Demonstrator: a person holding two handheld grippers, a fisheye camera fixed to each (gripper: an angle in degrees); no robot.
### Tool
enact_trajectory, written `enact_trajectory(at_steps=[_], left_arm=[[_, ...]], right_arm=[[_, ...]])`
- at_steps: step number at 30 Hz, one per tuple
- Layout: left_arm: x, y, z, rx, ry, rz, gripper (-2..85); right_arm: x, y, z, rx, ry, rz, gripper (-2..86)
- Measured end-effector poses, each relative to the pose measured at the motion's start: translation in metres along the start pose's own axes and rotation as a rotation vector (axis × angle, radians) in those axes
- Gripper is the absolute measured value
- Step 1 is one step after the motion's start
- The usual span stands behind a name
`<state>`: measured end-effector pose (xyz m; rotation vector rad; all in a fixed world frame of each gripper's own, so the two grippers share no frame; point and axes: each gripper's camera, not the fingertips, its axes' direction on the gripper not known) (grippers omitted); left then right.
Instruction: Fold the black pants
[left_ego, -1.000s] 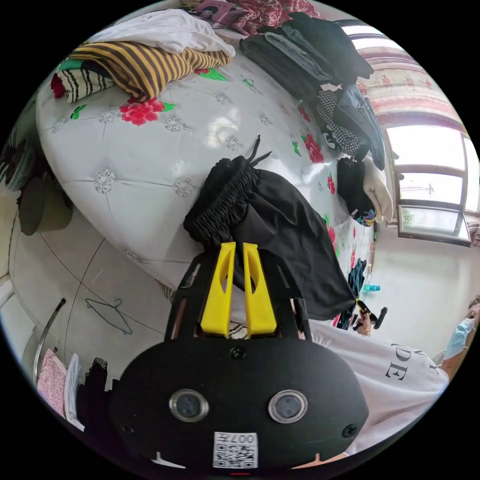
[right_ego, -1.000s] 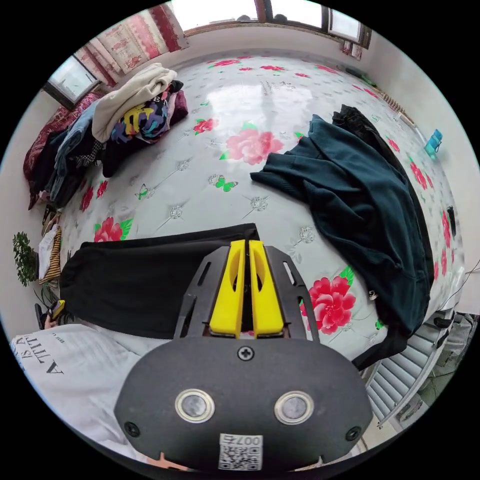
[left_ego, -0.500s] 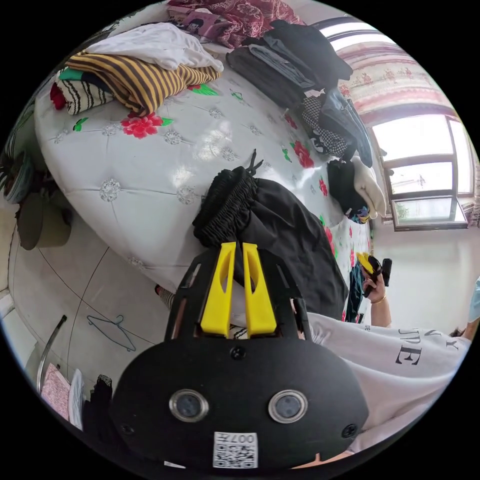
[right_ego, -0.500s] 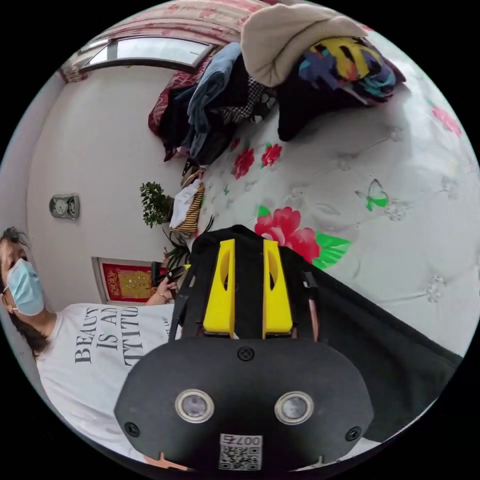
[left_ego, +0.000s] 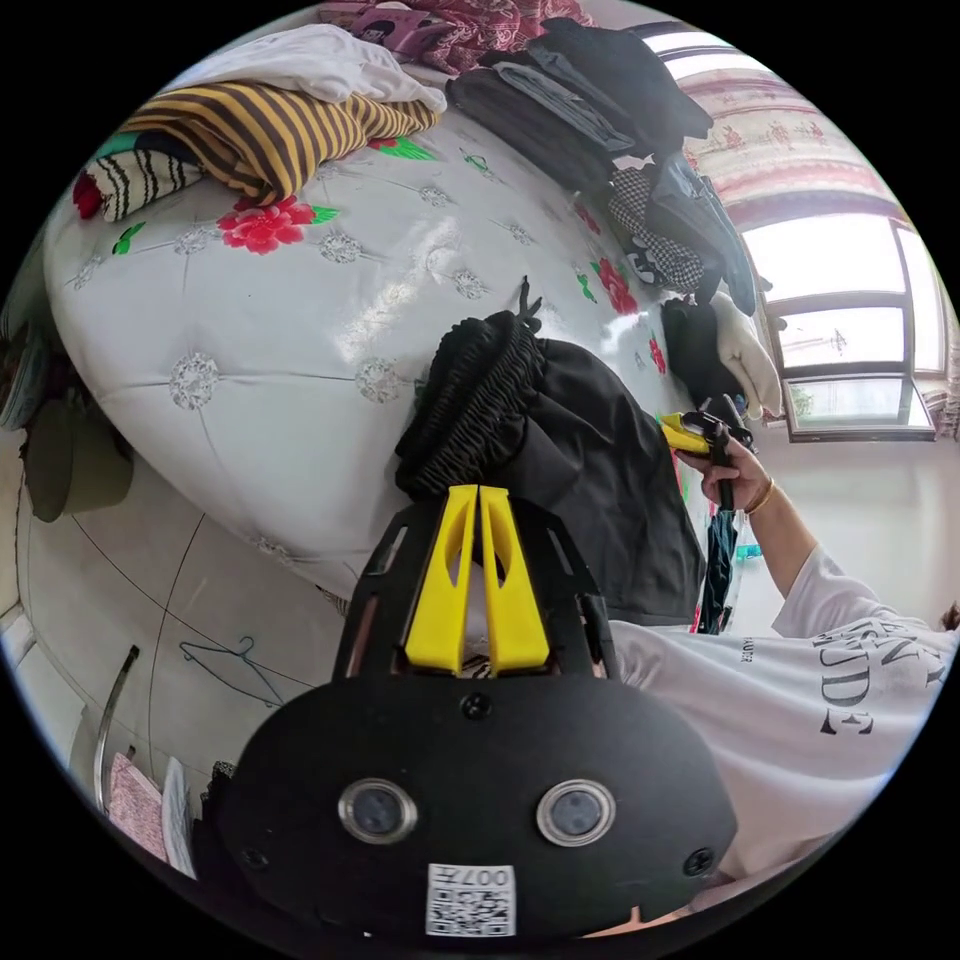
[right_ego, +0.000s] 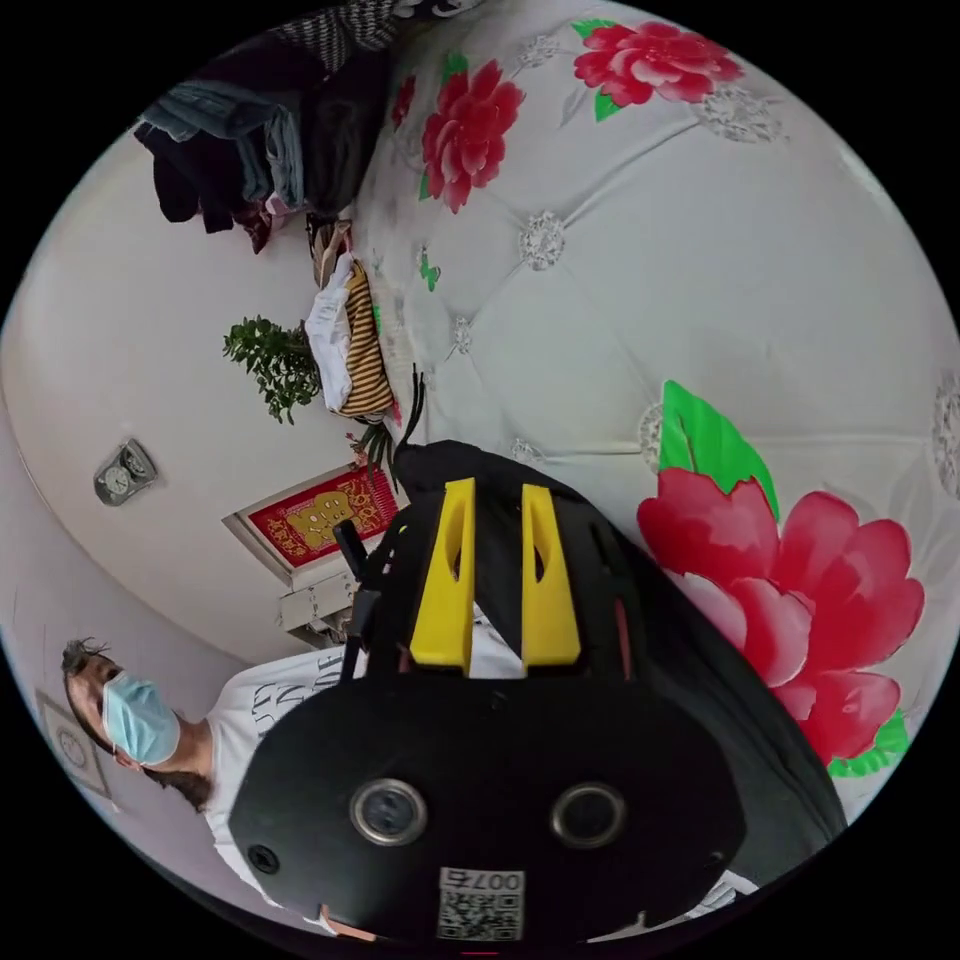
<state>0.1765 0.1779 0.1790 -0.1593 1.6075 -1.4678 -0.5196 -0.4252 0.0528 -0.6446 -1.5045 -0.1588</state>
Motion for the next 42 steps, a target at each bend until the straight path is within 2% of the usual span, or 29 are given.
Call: enact_trajectory(at_steps=[2, 5, 11, 16, 20, 25, 32, 37, 39, 42], left_arm=[[-0.004, 0.0, 0.001, -0.006, -0.003, -0.006, -1.0], [-0.008, -0.002, 0.002, -0.017, -0.009, 0.013, -1.0], [-0.02, -0.01, 0.007, -0.047, 0.049, 0.012, -1.0], [-0.034, -0.014, 0.006, -0.051, 0.115, 0.002, -1.0], [-0.041, -0.016, 0.005, -0.052, 0.143, -0.016, -1.0], [-0.046, -0.017, 0.001, -0.048, 0.174, -0.033, -0.8], [-0.056, 0.0, -0.02, 0.077, 0.271, -0.056, 4.2], [-0.065, 0.026, -0.047, 0.231, 0.231, -0.04, 7.9], [-0.07, 0.028, -0.041, 0.225, 0.213, -0.026, 10.5], [-0.064, 0.014, -0.019, 0.171, 0.194, 0.035, 12.9]], right_arm=[[-0.002, -0.008, -0.003, 0.009, 0.005, 0.02, 0.8], [-0.003, -0.019, -0.022, 0.051, -0.116, 0.02, 0.2], [-0.024, -0.026, -0.043, 0.106, -0.041, 0.008, 0.6], [-0.043, -0.025, -0.025, -0.001, 0.067, -0.018, 3.0], [-0.058, -0.032, 0.006, -0.097, -0.029, -0.017, 2.1], [-0.109, -0.031, -0.009, -0.022, 0.148, -0.109, 0.2], [-0.152, 0.005, -0.019, 0.264, 0.284, -0.173, -0.3], [-0.207, 0.079, 0.02, 0.295, 0.493, -0.392, -0.2], [-0.232, 0.121, 0.049, 0.304, 0.656, -0.528, -0.2], [-0.244, 0.134, 0.082, 0.241, 0.811, -0.56, -0.3]])
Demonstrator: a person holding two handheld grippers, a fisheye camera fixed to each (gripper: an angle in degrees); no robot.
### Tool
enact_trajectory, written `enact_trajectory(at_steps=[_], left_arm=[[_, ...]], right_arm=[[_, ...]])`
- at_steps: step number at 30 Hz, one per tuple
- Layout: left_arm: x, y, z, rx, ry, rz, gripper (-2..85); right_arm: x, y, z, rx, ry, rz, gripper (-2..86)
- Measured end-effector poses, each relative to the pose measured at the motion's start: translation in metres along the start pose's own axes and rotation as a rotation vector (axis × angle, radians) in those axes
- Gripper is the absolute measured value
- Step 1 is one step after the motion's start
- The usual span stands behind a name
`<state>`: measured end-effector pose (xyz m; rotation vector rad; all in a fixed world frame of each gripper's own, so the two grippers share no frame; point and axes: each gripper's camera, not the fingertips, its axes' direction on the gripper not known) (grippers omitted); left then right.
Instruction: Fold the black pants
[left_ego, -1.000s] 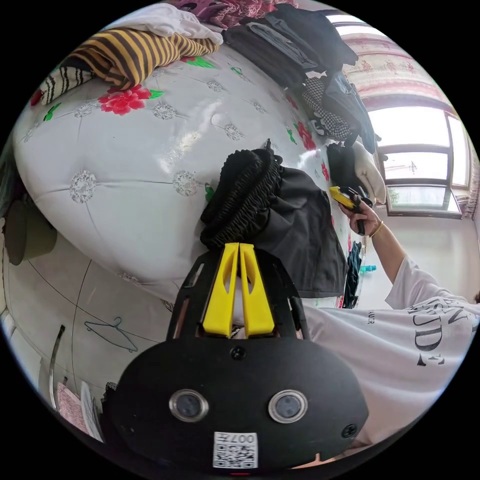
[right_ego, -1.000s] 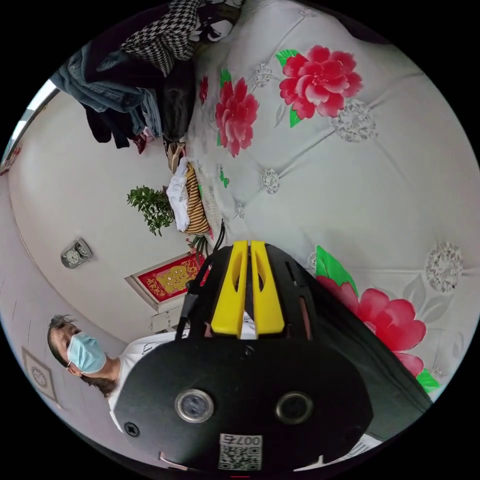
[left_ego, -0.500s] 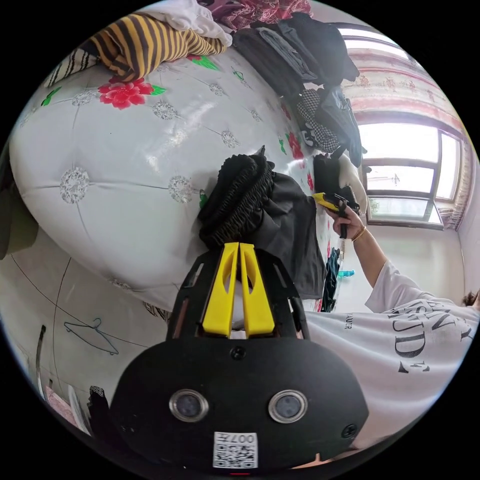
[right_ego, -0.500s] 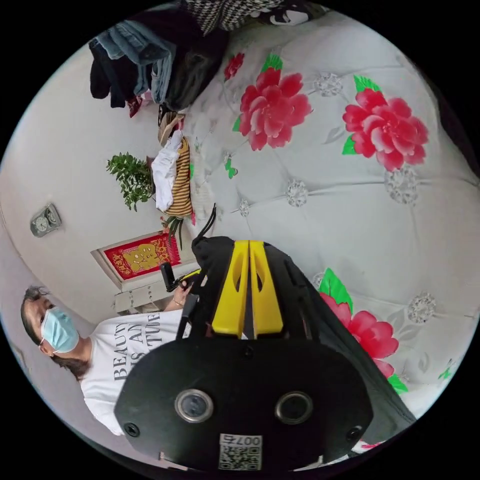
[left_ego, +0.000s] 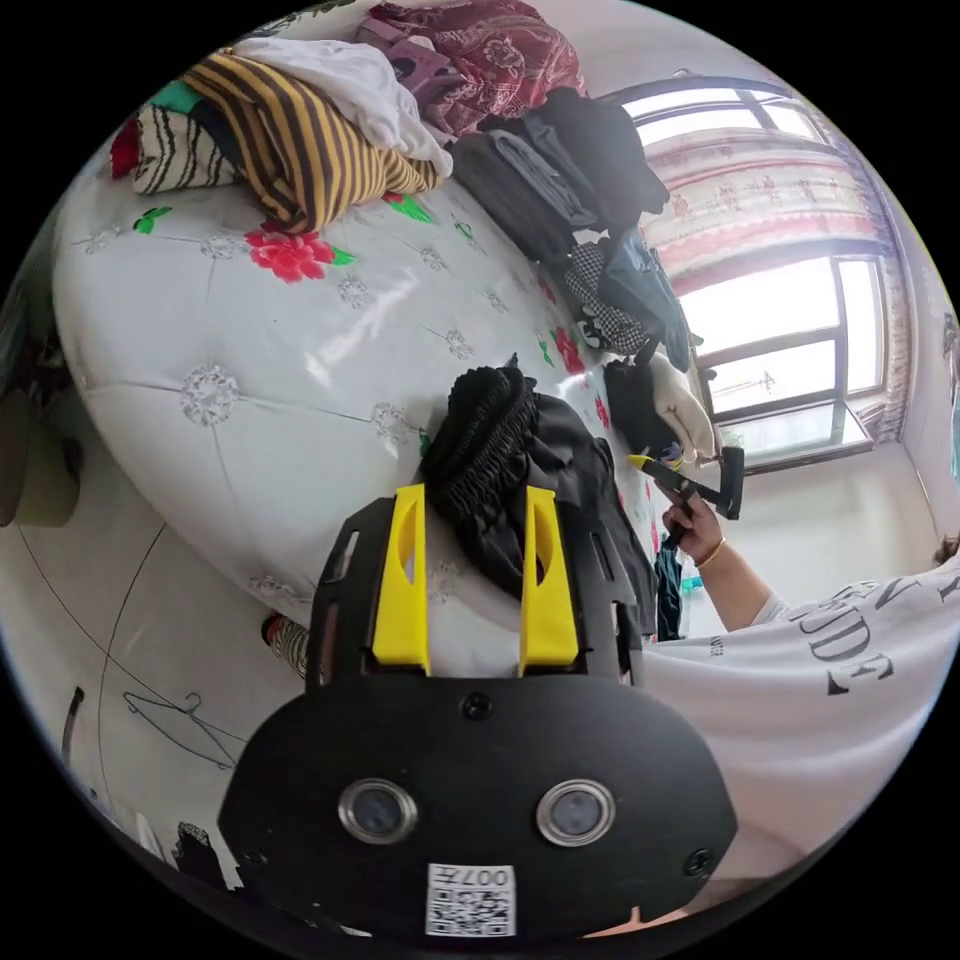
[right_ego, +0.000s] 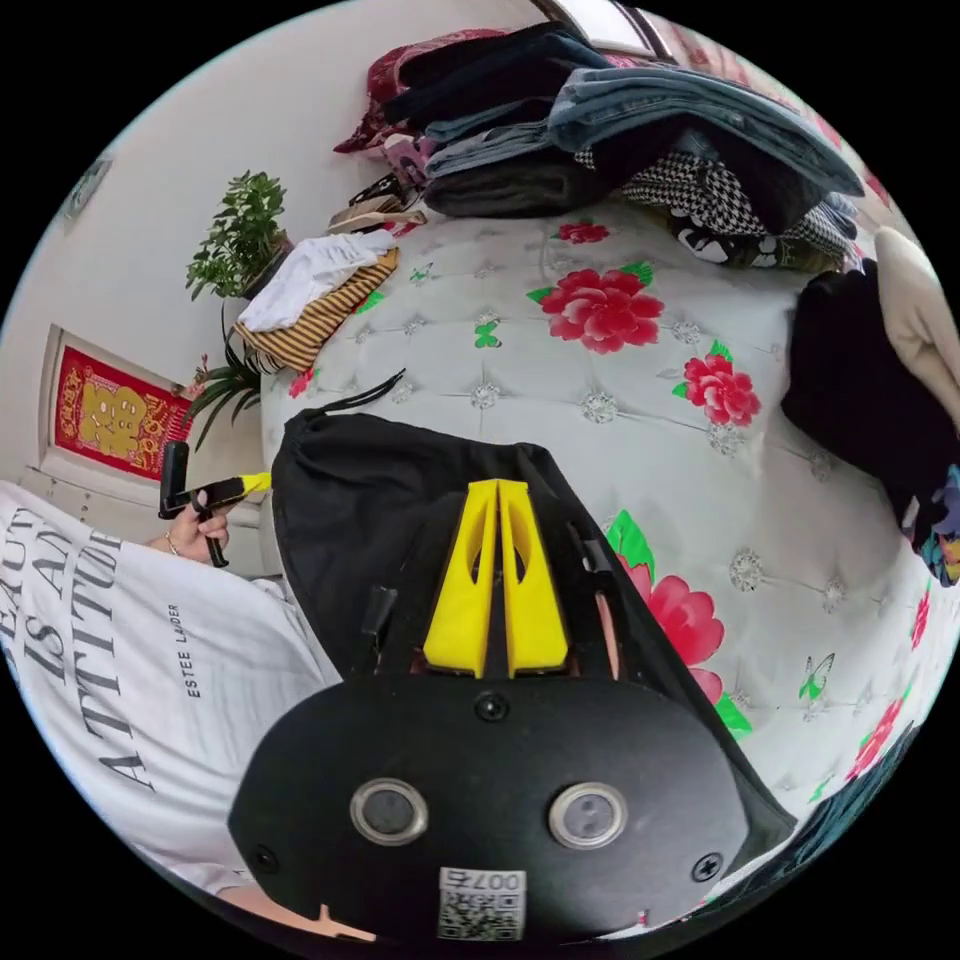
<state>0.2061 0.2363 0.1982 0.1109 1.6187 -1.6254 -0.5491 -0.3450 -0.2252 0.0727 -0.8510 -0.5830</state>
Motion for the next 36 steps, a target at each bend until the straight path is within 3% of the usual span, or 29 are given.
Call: enact_trajectory(at_steps=[5, 9, 13, 21, 24, 26, 28, 31, 36], left_arm=[[0.0, -0.024, 0.026, -0.049, 0.007, -0.022, 11.5], [0.003, -0.025, 0.016, -0.025, 0.059, -0.031, 10.8], [0.002, -0.009, -0.003, 0.009, 0.065, -0.024, 10.7], [0.007, -0.013, 0.026, -0.049, 0.2, -0.04, 14.4], [0.011, -0.028, 0.043, -0.052, 0.206, -0.074, 12.0], [0.009, -0.033, 0.046, -0.043, 0.219, -0.135, 9.6], [0.014, -0.034, 0.042, -0.01, 0.25, -0.152, 7.8], [0.044, -0.034, 0.027, 0.022, 0.218, -0.099, 6.8], [0.149, -0.042, 0.004, 0.028, 0.139, 0.195, 6.4]], right_arm=[[0.002, -0.014, 0.044, -0.21, 0.117, 0.099, -0.2], [-0.005, 0.007, 0.013, -0.061, 0.108, 0.219, -0.2], [-0.043, 0.056, -0.032, 0.109, 0.123, 0.187, -0.2], [-0.105, 0.185, -0.024, -0.026, 0.213, 0.078, 0.3], [-0.106, 0.209, 0.017, -0.184, 0.123, 0.103, 1.9], [-0.108, 0.225, 0.006, 0.001, 0.126, 0.145, 3.3], [-0.101, 0.231, 0.008, -0.004, 0.034, 0.182, 4.5], [-0.09, 0.242, 0.002, -0.041, -0.123, 0.181, 5.5], [-0.067, 0.307, -0.043, 0.167, -0.186, 0.257, 6.1]])
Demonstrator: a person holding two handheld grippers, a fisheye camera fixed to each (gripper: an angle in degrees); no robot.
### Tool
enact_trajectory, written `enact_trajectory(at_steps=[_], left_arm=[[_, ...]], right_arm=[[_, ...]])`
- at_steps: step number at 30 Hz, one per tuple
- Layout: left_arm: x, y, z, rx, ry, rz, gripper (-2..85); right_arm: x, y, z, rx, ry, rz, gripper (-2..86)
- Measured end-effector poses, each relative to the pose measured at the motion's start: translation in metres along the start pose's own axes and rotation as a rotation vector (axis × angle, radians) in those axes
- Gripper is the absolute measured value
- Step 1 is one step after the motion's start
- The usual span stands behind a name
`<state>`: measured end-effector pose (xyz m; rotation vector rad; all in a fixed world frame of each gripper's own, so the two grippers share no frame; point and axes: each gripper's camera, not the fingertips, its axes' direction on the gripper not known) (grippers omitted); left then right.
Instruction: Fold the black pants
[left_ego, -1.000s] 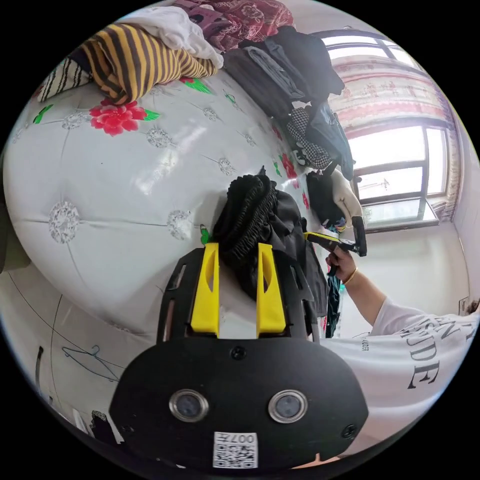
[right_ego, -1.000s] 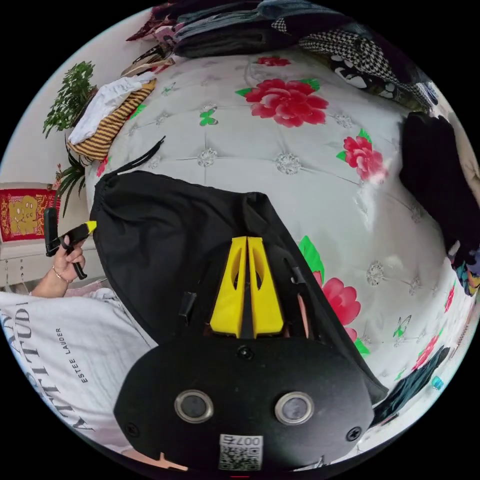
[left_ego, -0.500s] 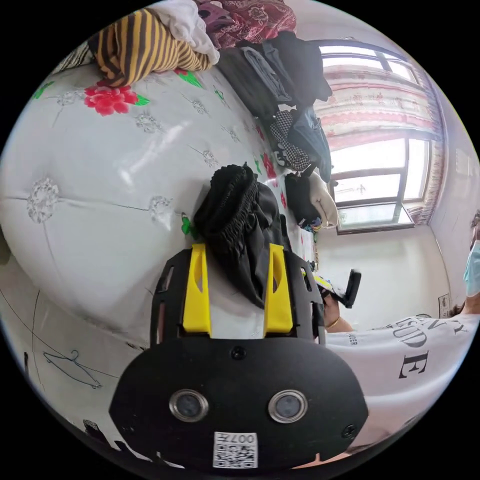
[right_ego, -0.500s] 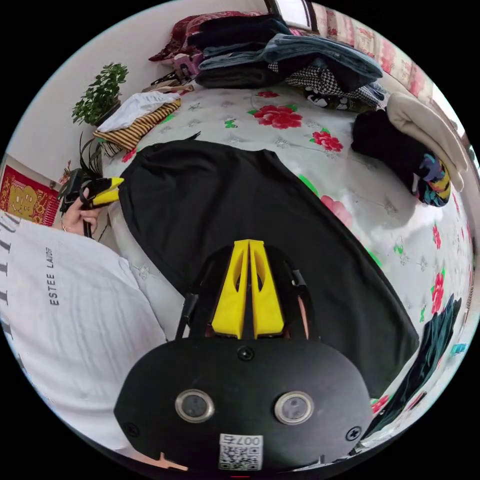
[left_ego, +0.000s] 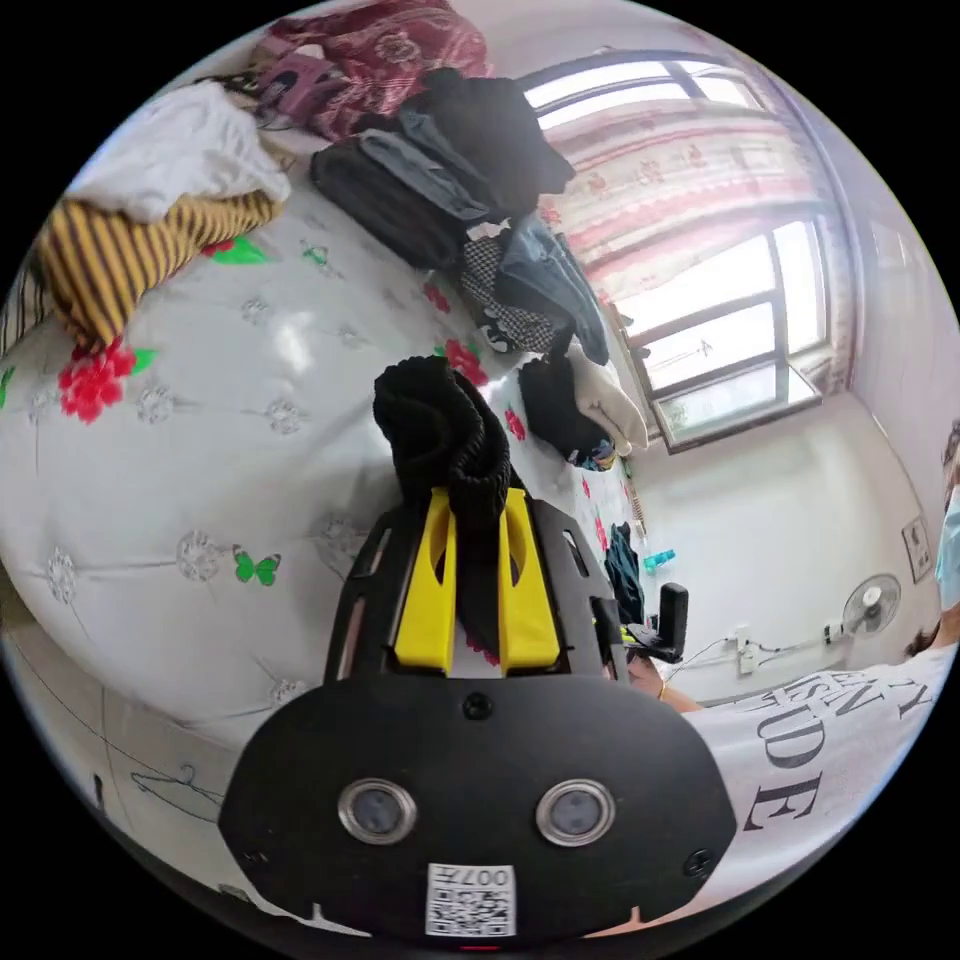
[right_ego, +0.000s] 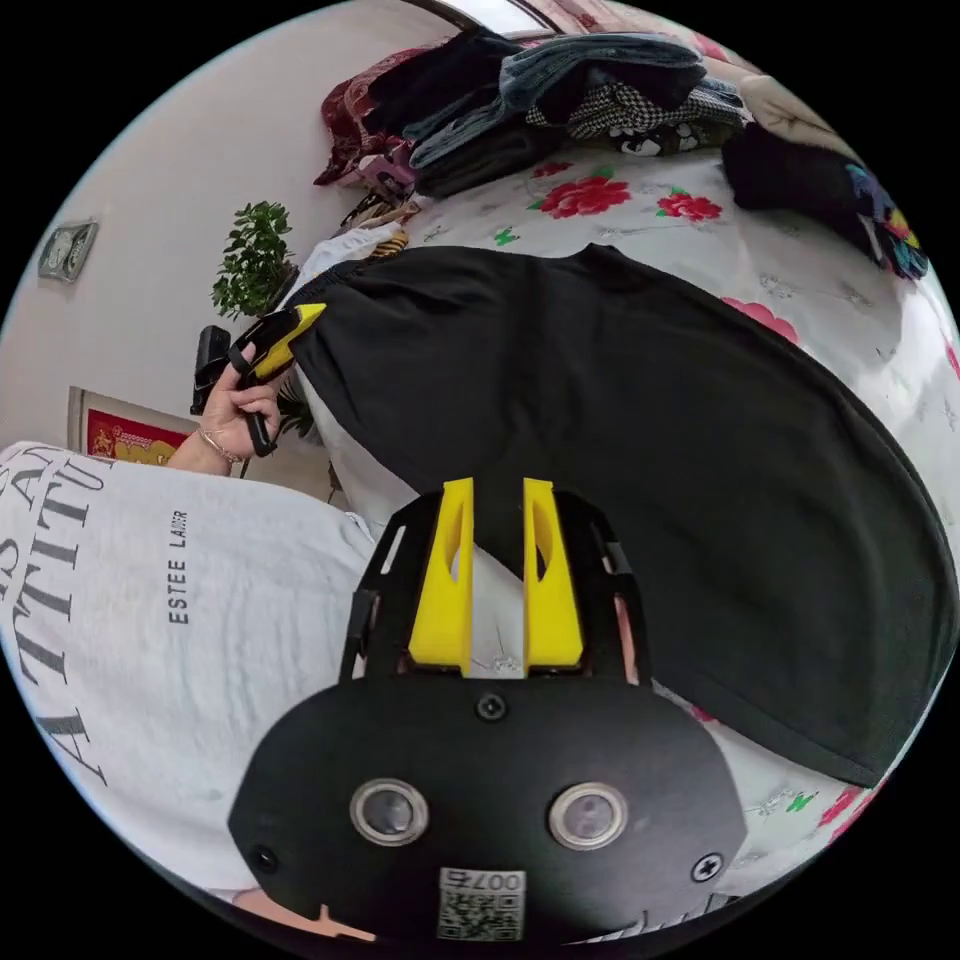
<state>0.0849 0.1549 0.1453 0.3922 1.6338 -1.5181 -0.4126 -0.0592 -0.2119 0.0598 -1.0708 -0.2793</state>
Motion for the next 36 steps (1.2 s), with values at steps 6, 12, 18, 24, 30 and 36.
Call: enact_trajectory(at_steps=[6, 12, 18, 24, 30, 36], left_arm=[[0.152, -0.025, 0.06, -0.144, -0.009, 0.423, 6.3], [0.277, 0.021, 0.212, -0.43, 0.157, 0.685, 9.2], [0.307, 0.078, 0.28, -0.676, 0.138, 0.739, 9.4], [0.271, 0.062, 0.232, -0.622, 0.008, 0.672, 8.0], [0.233, 0.053, 0.192, -0.524, -0.089, 0.481, 7.6], [0.2, 0.056, 0.164, -0.46, -0.146, 0.284, 7.6]], right_arm=[[0.054, 0.095, -0.076, 0.221, -0.003, 0.176, 6.5], [0.114, 0.22, -0.132, 0.444, 0.099, 0.429, 6.8], [0.19, 0.339, -0.165, 0.695, 0.085, 0.744, 7.2], [0.272, 0.405, -0.185, 0.836, 0.113, 0.943, 8.5], [0.345, 0.413, -0.183, 0.898, 0.095, 1.04, 8.6], [0.385, 0.388, -0.174, 0.962, 0.04, 1.068, 3.8]])
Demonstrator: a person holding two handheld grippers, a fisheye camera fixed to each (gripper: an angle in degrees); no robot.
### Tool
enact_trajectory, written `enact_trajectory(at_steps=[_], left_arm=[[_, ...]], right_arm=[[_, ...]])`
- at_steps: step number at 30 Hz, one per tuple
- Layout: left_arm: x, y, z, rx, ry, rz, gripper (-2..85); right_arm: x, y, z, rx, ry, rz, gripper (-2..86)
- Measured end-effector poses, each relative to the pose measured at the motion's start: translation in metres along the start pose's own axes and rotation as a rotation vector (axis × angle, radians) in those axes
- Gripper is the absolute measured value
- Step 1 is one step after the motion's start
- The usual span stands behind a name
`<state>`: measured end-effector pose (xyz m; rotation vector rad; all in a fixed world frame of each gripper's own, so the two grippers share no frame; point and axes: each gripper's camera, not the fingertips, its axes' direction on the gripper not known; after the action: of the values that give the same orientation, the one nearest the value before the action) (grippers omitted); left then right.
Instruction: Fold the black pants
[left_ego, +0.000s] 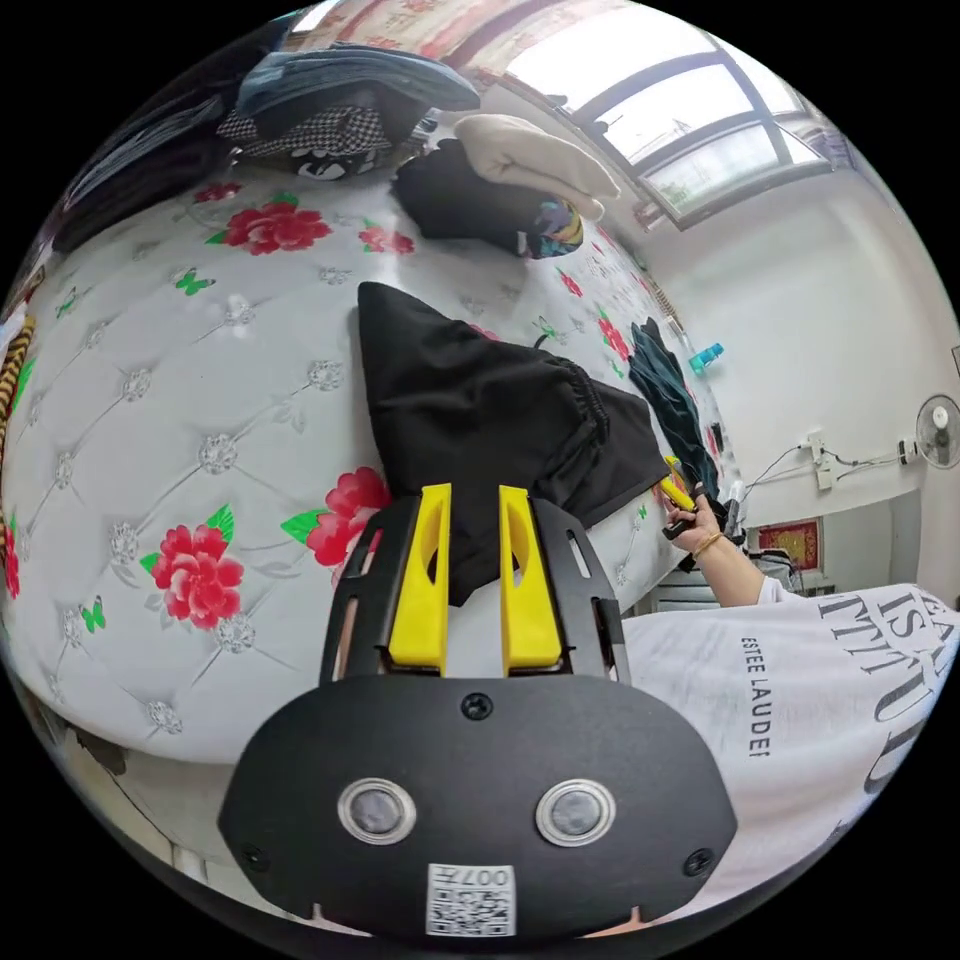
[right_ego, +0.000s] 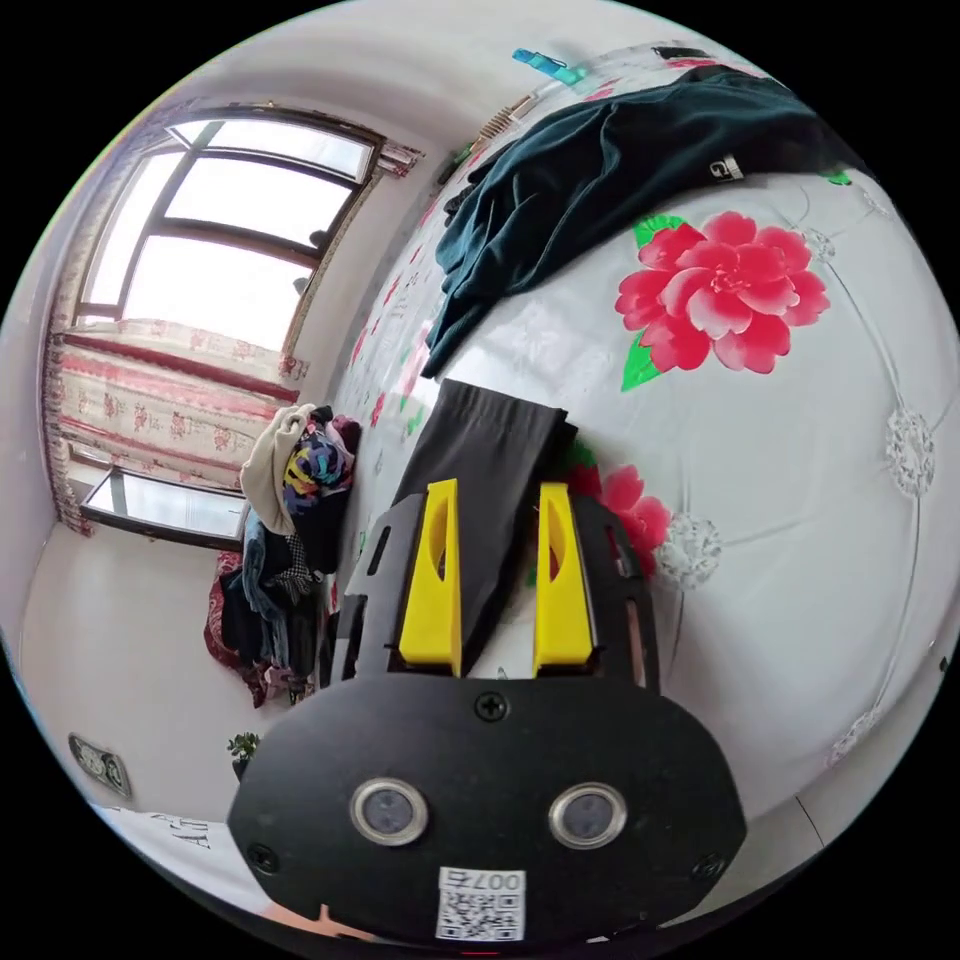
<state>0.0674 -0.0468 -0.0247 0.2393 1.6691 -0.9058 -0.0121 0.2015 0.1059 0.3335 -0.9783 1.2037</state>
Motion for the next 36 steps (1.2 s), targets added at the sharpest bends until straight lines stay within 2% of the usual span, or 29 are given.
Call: enact_trajectory(at_steps=[4, 7, 9, 12, 16, 18, 21, 25, 27, 30, 33, 36], left_arm=[[-0.018, 0.008, -0.008, 0.026, 0.018, -0.098, 7.6], [-0.034, 0.011, -0.015, 0.057, 0.037, -0.17, 7.7], [-0.045, 0.012, -0.02, 0.073, 0.049, -0.203, 7.7], [-0.059, 0.014, -0.027, 0.091, 0.064, -0.231, 7.9], [-0.08, 0.018, -0.036, 0.119, 0.1, -0.267, 8.1], [-0.094, 0.022, -0.04, 0.127, 0.129, -0.278, 8.4], [-0.111, 0.026, -0.044, 0.127, 0.163, -0.297, 8.9], [-0.13, 0.027, -0.047, 0.124, 0.208, -0.288, 10.1], [-0.143, 0.022, -0.042, 0.098, 0.241, -0.28, 11.5], [-0.155, 0.006, -0.027, 0.06, 0.299, -0.262, 13.2], [-0.162, -0.016, -0.007, -0.008, 0.309, -0.231, 13.6], [-0.174, -0.031, 0.007, -0.049, 0.335, -0.254, 12.1]], right_arm=[[-0.035, -0.023, 0.027, -0.077, -0.043, -0.092, 0.5], [-0.123, -0.024, 0.043, -0.153, -0.124, -0.386, 0.0], [-0.218, 0.008, 0.062, -0.265, -0.192, -0.727, -0.2], [-0.312, 0.087, 0.095, -0.444, -0.278, -1.119, -0.1], [-0.349, 0.188, 0.162, -0.707, -0.388, -1.324, 0.3], [-0.336, 0.242, 0.229, -0.942, -0.345, -1.296, 1.4], [-0.313, 0.269, 0.276, -1.12, -0.283, -1.207, 3.7], [-0.302, 0.223, 0.263, -1.026, -0.301, -1.083, 6.7], [-0.281, 0.161, 0.245, -0.857, -0.248, -0.954, 8.5], [-0.235, 0.092, 0.235, -0.714, -0.128, -0.755, 10.5], [-0.193, 0.055, 0.24, -0.686, -0.077, -0.54, 11.9], [-0.177, 0.054, 0.266, -0.743, -0.09, -0.45, 12.4]])
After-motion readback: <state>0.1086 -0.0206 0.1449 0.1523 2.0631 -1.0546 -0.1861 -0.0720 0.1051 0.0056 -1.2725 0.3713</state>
